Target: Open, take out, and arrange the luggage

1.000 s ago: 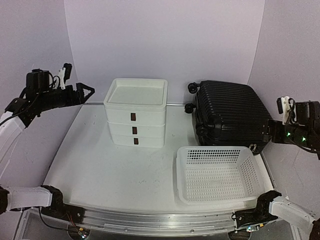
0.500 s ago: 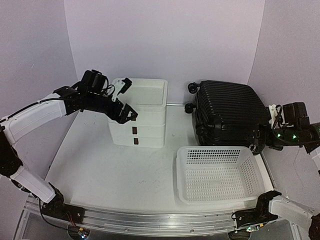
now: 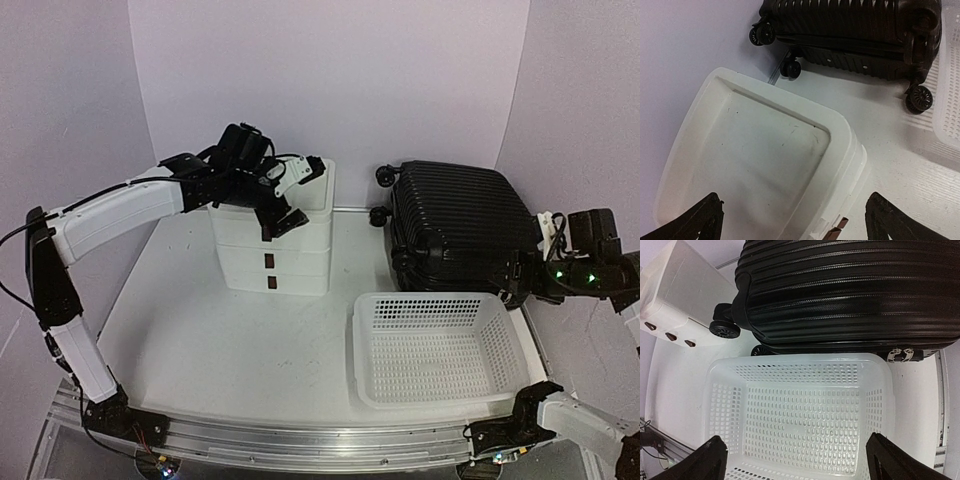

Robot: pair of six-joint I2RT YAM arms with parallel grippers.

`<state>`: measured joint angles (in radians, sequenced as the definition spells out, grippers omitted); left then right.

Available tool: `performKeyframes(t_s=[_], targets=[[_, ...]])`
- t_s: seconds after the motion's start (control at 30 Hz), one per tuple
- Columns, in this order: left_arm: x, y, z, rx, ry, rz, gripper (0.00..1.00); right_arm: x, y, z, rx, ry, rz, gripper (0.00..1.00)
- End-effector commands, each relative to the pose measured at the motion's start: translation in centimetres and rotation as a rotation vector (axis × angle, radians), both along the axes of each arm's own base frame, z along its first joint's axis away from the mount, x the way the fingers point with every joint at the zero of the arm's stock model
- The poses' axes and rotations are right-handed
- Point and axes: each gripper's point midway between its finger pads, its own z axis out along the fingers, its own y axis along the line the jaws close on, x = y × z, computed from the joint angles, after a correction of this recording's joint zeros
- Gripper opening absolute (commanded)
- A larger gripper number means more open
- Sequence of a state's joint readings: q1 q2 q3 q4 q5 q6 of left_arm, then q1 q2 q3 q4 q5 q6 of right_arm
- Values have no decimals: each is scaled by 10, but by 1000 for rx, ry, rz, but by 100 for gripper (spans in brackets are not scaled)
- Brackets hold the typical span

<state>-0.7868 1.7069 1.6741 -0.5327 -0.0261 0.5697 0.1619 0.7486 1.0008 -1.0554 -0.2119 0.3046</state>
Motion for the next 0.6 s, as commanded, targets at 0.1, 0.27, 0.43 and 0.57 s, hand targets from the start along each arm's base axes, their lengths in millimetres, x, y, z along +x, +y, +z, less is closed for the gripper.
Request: performKeyframes(t_s=[0.1,0.27,0.43,0.57], targets=[[39,-9,9,78,-112,83,100,6,3,9,33,-49,2,98],[60,-7,4,65,-103,210,99,6,4,8,37,-42,5,98],[84,11,-17,116,-108,400,98,7,5,8,38,-44,5,98],[101,42,-28,146,-109,571,97,7,6,9,42,-41,7,98]])
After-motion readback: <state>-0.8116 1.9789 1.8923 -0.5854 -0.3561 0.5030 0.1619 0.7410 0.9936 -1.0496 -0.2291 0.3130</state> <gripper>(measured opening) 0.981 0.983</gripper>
